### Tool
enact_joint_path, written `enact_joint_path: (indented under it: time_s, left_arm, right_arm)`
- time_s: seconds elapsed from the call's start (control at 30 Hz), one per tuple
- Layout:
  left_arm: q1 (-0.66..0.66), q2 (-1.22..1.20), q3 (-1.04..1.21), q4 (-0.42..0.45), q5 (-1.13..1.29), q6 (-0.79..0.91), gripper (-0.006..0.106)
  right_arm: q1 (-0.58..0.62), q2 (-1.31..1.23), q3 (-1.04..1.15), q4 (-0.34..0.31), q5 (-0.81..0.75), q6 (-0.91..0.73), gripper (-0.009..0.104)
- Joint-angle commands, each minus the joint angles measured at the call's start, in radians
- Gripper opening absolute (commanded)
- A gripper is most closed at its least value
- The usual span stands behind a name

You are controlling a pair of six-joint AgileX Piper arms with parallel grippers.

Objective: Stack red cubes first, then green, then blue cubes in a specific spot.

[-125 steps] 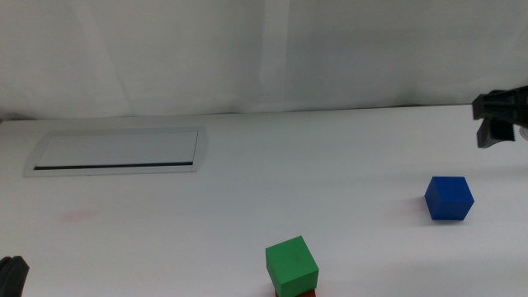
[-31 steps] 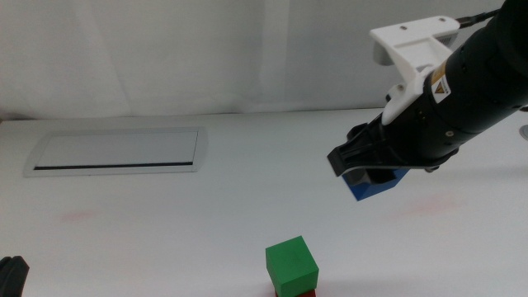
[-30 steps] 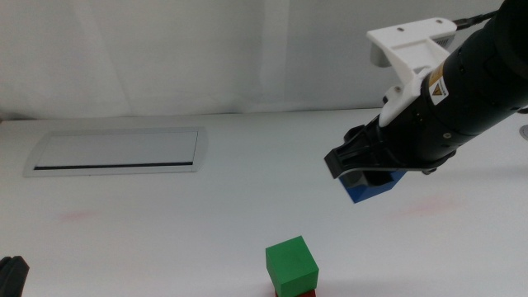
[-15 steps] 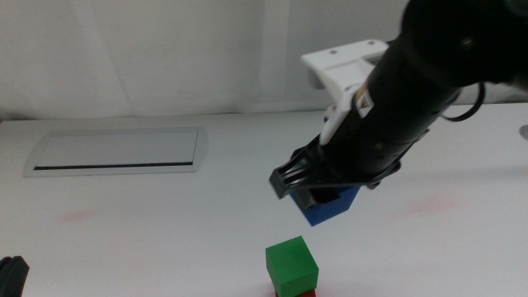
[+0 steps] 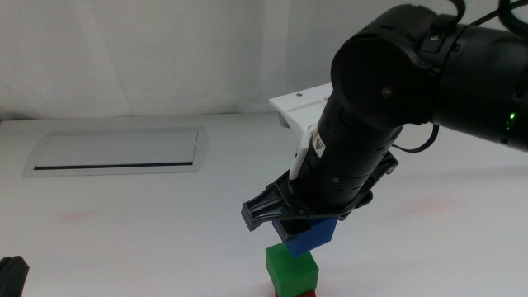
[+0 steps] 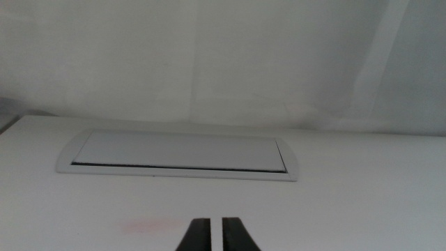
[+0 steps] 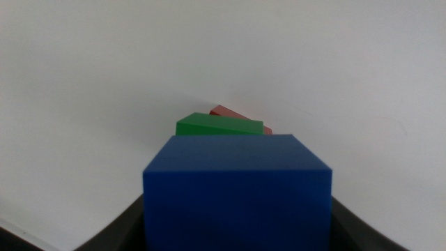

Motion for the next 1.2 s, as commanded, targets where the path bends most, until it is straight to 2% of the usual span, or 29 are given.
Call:
enact_joint_path:
  time_s: [0.0, 1.17]
  left_arm:
    - [0.003, -0.002, 0.041, -0.008, -0.011, -0.004, -0.003]
    - [0.003, -0.002, 0.041, -0.008, -0.013, -0.004, -0.003]
  right_arm:
    - [0.007, 0.013, -0.009, -0.013, -0.005, 0.021, -0.003]
    - [0.062, 0.114, -0.009, -0.047, -0.004, 0.123, -0.003]
